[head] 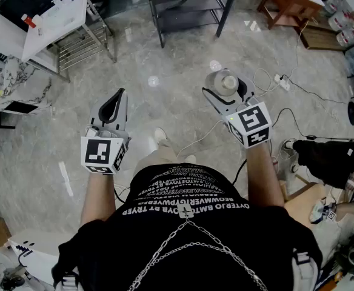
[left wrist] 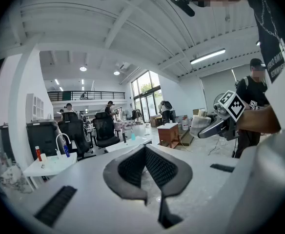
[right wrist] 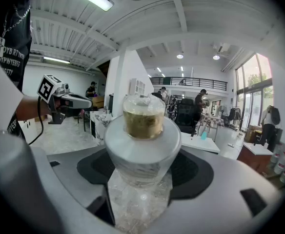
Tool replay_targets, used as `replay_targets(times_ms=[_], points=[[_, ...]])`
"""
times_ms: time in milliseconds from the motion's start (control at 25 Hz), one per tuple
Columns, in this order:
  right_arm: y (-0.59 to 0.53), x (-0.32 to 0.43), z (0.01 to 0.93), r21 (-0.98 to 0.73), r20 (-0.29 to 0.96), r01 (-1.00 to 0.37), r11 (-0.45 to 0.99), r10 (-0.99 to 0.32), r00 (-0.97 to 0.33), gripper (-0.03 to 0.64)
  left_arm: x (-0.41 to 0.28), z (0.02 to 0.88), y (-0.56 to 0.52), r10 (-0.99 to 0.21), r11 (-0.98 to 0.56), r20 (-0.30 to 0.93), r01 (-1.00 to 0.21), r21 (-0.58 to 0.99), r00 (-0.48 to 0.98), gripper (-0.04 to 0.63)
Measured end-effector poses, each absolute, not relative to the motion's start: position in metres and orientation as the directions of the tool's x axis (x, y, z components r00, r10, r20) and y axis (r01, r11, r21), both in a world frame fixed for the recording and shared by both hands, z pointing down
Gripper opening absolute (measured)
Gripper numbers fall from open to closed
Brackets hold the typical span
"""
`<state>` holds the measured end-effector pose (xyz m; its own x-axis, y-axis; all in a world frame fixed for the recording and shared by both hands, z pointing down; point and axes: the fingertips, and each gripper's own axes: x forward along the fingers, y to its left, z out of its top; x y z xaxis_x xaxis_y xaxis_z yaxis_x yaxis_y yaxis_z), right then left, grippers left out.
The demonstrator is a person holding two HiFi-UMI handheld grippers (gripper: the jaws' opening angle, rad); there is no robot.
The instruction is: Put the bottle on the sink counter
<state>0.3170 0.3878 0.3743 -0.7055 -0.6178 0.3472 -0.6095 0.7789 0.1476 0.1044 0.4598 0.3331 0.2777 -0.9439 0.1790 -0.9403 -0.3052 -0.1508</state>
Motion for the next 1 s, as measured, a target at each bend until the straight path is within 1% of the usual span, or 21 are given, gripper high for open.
replay_targets(times_ms=[120,240,400,520,840,1000], points=[[0.405,0.326,0.377,0.124,0.357,-0.601,0.79,-0.6,-0.716,0.331,0.121,0.332,0.476,-0.944,-0.306,0.172,-0.94,-0.152,0.28,0.006],[0.412,0.321,0.375,0.104,0.363,-0.601,0.793,-0.593,-0.719,0.33,0.113,0.334,0.483,-0.945,-0.299,0.179,-0.944,-0.138,0.273,0.006],[0.403,0.293,0.378,0.088,0.373,-0.589,0.803,-0.575,-0.729,0.33,0.076,0.351,0.48,-0.949,-0.267,0.204,-0.957,-0.115,0.241,0.006],[0.389,0.269,0.381,0.079,0.378,-0.581,0.81,-0.564,-0.734,0.33,0.046,0.357,0.464,-0.955,-0.244,0.2,-0.965,-0.101,0.221,0.006],[0.312,0.194,0.377,0.088,0.379,-0.587,0.805,-0.572,-0.727,0.33,-0.037,0.361,0.38,-0.961,-0.23,0.182,-0.967,-0.105,0.209,0.006],[0.279,0.164,0.371,0.093,0.379,-0.594,0.799,-0.58,-0.721,0.33,-0.067,0.36,0.342,-0.96,-0.245,0.165,-0.965,-0.091,0.228,0.006]])
